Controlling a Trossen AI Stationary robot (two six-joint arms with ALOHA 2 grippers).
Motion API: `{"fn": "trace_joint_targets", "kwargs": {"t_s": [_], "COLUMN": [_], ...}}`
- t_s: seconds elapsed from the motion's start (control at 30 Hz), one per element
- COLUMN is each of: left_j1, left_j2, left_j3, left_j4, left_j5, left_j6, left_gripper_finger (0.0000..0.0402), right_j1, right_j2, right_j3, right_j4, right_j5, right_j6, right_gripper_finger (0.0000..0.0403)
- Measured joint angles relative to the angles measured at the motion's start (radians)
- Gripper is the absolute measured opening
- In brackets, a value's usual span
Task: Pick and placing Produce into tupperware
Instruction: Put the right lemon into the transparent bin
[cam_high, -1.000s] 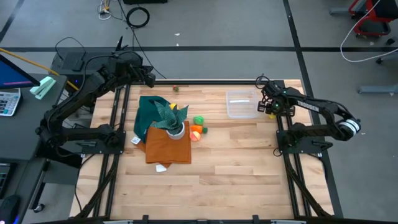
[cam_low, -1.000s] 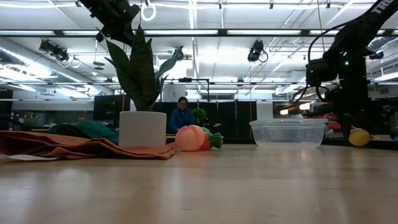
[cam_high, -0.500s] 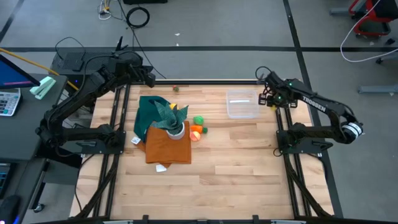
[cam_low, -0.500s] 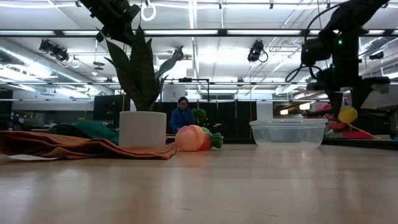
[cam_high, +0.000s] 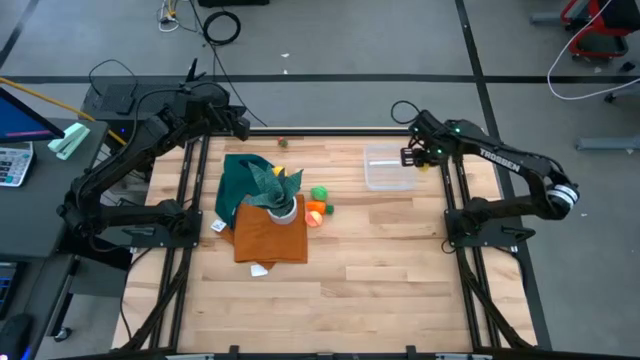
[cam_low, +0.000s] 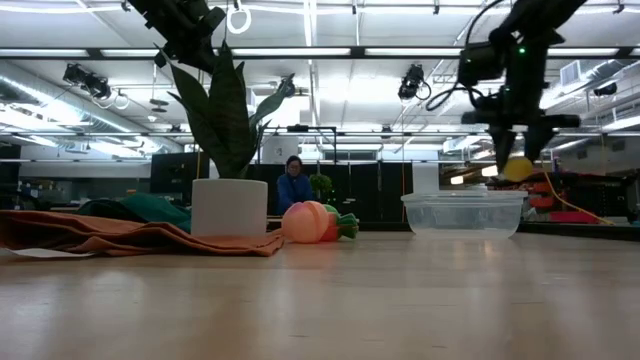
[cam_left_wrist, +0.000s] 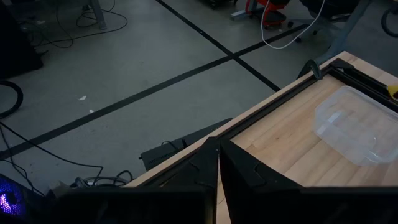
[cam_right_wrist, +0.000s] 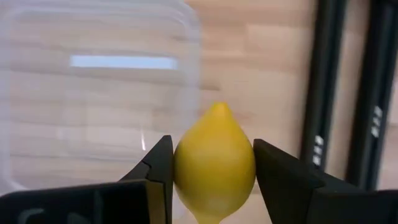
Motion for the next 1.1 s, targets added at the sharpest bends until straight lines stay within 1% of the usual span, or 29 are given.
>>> {"fn": "trace_joint_targets", "kwargs": {"t_s": [0.17,0.3,0.4,0.5,0.73,1.1], "left_j1": [0.000,0.000,0.000,0.000,0.000,0.000], "left_j2": [0.000,0.000,0.000,0.000,0.000,0.000], "left_j3": [0.000,0.000,0.000,0.000,0.000,0.000], "left_j4": [0.000,0.000,0.000,-0.005,-0.013,-0.014], "left_j5": [0.000,0.000,0.000,0.000,0.000,0.000], "left_j6": [0.000,0.000,0.000,0.000,0.000,0.000], "left_gripper_finger": [0.0023,0.0017,0.0014,0.0015,0.0025,0.0012], "right_j1": [0.046,0.078,0.093,0.104,0.131,0.148], "right_j2": [0.097,0.184,0.253,0.314,0.391,0.484], "right_j3": [0.101,0.178,0.212,0.213,0.206,0.205], "right_j4": [0.014,0.012,-0.005,-0.034,-0.007,0.064], "right_j5": [-0.013,-0.019,-0.021,-0.028,-0.029,-0.029], "right_j6": [-0.067,-0.155,-0.222,-0.249,-0.254,-0.254], "right_gripper_finger": [0.0129,0.0129,0.0129,0.0129,0.0129,0.0130]}}
